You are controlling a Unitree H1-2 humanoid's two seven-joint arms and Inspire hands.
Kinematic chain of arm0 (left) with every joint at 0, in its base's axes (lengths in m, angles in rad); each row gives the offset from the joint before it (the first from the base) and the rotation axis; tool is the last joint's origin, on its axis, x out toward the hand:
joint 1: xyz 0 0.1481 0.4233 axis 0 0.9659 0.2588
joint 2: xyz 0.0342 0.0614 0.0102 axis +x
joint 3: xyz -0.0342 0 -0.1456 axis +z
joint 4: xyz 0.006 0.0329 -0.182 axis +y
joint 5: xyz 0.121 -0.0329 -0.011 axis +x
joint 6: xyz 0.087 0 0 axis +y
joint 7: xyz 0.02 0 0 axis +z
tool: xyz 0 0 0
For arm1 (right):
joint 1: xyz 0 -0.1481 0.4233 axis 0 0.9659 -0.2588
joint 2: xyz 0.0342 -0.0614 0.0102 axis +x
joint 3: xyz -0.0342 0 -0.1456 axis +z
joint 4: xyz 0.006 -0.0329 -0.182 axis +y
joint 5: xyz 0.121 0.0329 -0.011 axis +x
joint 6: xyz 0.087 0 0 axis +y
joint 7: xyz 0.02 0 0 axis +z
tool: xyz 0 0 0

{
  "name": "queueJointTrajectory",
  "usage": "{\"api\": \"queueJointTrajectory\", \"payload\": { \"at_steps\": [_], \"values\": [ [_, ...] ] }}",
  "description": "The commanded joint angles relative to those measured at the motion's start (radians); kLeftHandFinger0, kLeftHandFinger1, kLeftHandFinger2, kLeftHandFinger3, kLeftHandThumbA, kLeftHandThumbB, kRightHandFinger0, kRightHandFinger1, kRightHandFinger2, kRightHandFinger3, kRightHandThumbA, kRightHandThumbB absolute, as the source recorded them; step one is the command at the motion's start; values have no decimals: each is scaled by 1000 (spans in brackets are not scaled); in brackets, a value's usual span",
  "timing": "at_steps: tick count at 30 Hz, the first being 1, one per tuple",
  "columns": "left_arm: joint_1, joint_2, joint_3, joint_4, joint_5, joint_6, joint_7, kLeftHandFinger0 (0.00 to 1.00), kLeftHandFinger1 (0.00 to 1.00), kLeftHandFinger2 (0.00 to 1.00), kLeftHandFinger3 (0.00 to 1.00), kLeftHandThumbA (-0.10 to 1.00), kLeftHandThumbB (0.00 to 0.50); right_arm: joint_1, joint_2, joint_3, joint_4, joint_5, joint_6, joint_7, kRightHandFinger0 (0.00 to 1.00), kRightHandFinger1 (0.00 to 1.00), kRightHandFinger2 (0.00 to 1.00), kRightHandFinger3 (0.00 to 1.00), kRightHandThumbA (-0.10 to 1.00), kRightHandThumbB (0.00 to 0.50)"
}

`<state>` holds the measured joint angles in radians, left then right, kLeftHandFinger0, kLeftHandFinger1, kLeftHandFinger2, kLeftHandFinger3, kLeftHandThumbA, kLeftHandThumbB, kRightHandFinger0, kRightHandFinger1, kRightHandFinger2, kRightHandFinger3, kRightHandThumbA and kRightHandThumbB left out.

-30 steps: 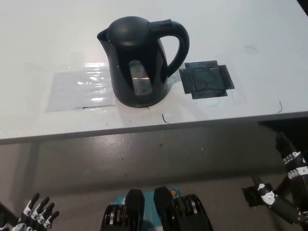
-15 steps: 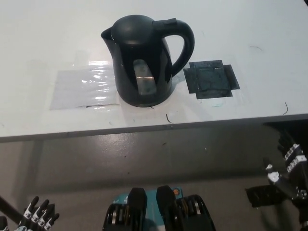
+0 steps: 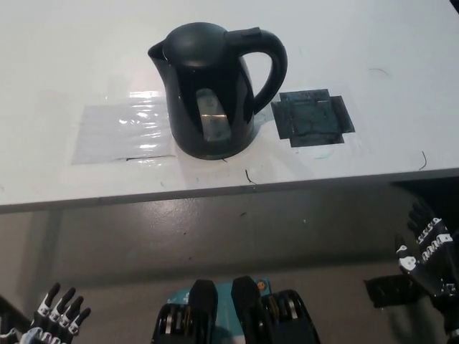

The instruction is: The robot uses its right hand to push down on the lid of a kettle kept in the middle of the desk to close it

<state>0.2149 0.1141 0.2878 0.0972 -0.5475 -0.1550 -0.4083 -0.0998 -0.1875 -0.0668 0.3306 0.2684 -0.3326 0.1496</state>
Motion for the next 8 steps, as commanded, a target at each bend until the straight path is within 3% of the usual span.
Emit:
{"api": "queueJointTrajectory", "payload": {
  "at_steps": [1,8],
  "values": [
    [-9,25,0,-14,-10,-31,-20,1000,1000,1000,1000,1000,486,-22,7,-13,-5,22,7,24,1000,1000,1000,1000,472,4],
    [-14,29,-1,-18,-11,-21,-16,1000,1000,1000,1000,1000,481,-17,15,-16,-9,16,9,22,1000,1000,1000,1000,512,17]
  ]
}}
